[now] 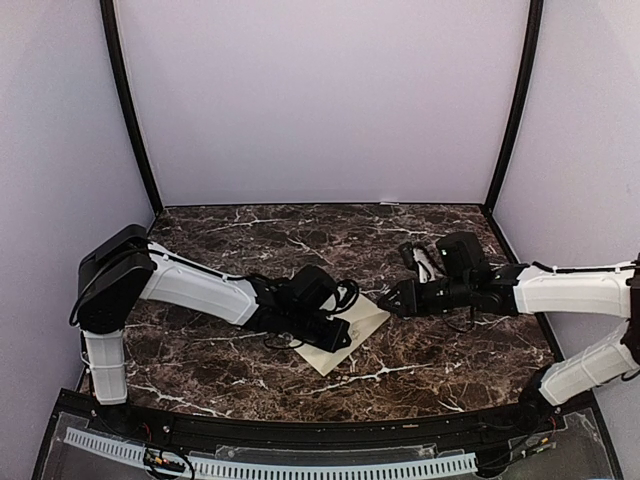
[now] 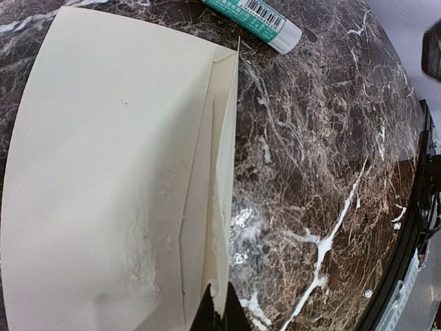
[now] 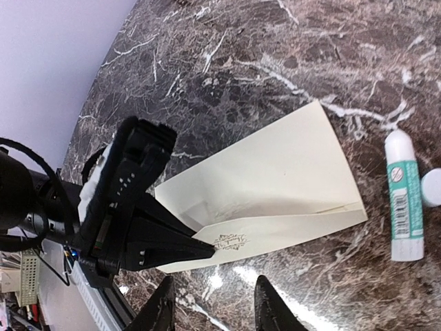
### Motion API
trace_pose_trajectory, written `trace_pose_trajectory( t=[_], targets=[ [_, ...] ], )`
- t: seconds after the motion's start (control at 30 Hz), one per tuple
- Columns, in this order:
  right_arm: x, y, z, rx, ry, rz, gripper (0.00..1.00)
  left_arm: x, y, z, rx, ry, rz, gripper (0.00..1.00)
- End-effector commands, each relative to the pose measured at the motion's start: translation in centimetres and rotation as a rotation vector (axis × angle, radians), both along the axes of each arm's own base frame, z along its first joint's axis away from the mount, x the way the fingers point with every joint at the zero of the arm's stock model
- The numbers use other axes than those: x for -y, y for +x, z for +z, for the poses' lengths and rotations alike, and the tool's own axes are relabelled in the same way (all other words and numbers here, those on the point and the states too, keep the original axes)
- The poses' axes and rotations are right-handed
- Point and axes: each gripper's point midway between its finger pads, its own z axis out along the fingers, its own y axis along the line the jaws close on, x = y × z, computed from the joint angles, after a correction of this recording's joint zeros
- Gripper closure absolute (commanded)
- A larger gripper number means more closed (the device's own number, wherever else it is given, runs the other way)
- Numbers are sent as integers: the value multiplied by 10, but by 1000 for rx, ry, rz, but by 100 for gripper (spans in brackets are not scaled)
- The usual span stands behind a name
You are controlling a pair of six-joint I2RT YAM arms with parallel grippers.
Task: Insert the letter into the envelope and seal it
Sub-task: Seal the envelope flap on the envelope.
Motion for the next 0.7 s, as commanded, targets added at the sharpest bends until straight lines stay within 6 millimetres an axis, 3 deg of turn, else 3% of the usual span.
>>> trace_pose_trajectory(
  t=[0.0, 0.33, 0.67],
  targets=[
    [-23, -13, 3, -7, 95, 70, 67, 4, -8, 18, -68, -91, -20, 100],
    [-60, -14, -26, -65, 109, 121, 80, 2, -8, 12, -93, -91, -10, 100],
    [-68, -11, -51, -96, 77, 122, 85, -1, -6, 10, -98, -83, 3, 97]
  ],
)
